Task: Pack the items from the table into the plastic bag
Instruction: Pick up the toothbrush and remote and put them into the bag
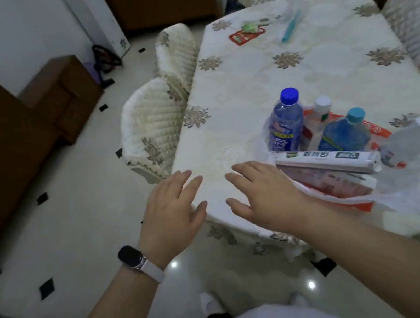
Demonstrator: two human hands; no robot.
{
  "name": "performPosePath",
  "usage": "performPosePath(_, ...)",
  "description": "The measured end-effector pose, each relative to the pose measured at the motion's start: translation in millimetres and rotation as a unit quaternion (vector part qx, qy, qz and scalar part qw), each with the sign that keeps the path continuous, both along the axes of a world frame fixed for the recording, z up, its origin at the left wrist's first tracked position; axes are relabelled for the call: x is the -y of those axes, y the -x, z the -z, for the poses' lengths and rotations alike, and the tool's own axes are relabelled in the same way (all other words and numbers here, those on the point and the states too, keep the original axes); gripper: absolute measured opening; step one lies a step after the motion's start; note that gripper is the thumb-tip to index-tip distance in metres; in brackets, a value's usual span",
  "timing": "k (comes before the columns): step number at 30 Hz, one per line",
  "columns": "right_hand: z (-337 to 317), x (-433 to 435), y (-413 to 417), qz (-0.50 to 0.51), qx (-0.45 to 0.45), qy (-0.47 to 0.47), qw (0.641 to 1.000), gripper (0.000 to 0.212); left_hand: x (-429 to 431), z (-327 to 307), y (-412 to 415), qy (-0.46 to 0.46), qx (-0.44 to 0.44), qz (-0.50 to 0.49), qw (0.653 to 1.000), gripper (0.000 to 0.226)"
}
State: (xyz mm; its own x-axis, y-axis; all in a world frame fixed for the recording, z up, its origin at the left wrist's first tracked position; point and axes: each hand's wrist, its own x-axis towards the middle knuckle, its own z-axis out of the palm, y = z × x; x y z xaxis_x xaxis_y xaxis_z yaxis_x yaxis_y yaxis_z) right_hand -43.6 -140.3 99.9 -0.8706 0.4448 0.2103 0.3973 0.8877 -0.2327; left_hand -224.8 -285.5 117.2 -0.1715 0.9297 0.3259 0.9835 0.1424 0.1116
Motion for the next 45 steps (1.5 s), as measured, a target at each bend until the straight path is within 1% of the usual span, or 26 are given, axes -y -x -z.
performPosePath(6, -8.0, 36.7, 79.8, -0.04, -0.001, -0.033, 0.999, 0.052, 55.1, 15.8, 63.7, -0.017, 0.01, -0.051, 0.998, 0.042)
performPosePath(10, -11.2, 72.5, 157.3, -0.069, 0.012, -0.04, 0.997, 0.048, 93.4, 24.8, 132.0, -0.04, 0.005, -0.083, 0.996, 0.044)
performPosePath(14, -14.0, 109.5, 244.8, -0.109, 0.03, -0.068, 0.991, 0.049, 135.9, 30.8, 210.2, -0.045, 0.004, -0.143, 0.989, 0.043)
performPosePath(18, -17.0, 137.5, 323.4, -0.119, 0.017, -0.049, 0.992, 0.051, 168.0, 29.7, 276.9, -0.014, 0.004, -0.181, 0.983, 0.045)
performPosePath(22, -15.6, 151.4, 377.4, -0.131, -0.001, -0.051, 0.99, 0.052, 182.4, 26.0, 326.5, -0.002, -0.004, -0.2, 0.98, 0.045)
performPosePath(28, -7.2, 136.1, 446.6, -0.151, -0.001, -0.06, 0.987, 0.05, 181.1, 33.1, 387.3, 0.001, -0.003, -0.232, 0.973, 0.044)
performPosePath(33, 6.9, 113.9, 531.4, -0.174, 0.006, -0.055, 0.983, 0.053, 175.7, 37.5, 452.6, 0.043, -0.017, -0.24, 0.97, 0.043)
performPosePath(36, 19.4, 100.2, 599.8, -0.196, -0.018, -0.048, 0.979, 0.053, 168.1, 36.3, 510.6, 0.056, -0.037, -0.255, 0.965, 0.042)
performPosePath(40, 19.6, 70.7, 690.6, -0.234, -0.046, -0.03, 0.971, 0.051, 143.8, 21.3, 589.8, 0.104, -0.05, -0.28, 0.953, 0.043)
performPosePath(45, -1.3, 24.5, 768.3, -0.253, -0.085, -0.044, 0.963, 0.049, 90.9, -4.3, 668.8, 0.086, -0.064, -0.286, 0.952, 0.044)
